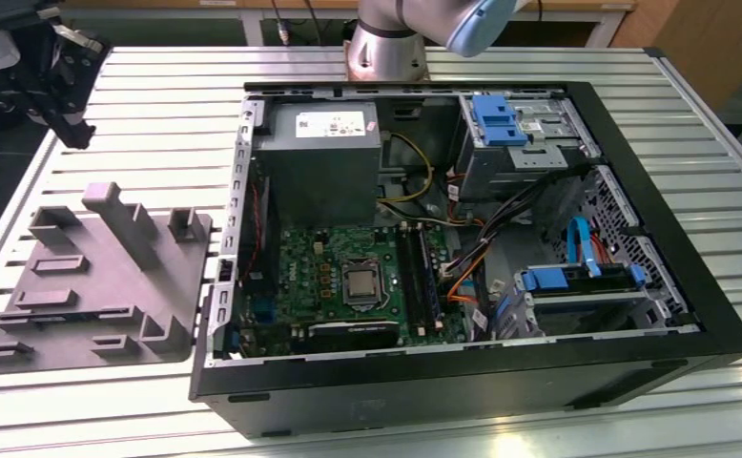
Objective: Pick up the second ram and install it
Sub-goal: 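Reach for the second ram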
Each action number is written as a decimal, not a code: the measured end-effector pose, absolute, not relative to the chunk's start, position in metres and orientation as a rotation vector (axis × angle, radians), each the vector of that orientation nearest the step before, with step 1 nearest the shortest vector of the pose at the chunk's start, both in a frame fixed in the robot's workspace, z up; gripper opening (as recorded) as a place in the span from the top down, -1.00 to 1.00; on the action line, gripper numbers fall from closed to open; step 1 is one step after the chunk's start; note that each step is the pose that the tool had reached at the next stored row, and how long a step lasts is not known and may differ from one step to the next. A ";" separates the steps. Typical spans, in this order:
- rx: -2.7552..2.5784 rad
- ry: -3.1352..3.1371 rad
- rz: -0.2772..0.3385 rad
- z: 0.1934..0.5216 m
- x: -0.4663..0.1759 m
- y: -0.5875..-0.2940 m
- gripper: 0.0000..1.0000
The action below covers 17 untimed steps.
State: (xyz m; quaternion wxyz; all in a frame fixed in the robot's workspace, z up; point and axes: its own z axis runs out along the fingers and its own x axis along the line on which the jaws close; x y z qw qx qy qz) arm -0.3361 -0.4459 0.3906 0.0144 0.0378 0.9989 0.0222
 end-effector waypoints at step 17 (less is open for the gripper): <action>0.118 3.110 0.069 0.391 -0.341 -0.448 0.79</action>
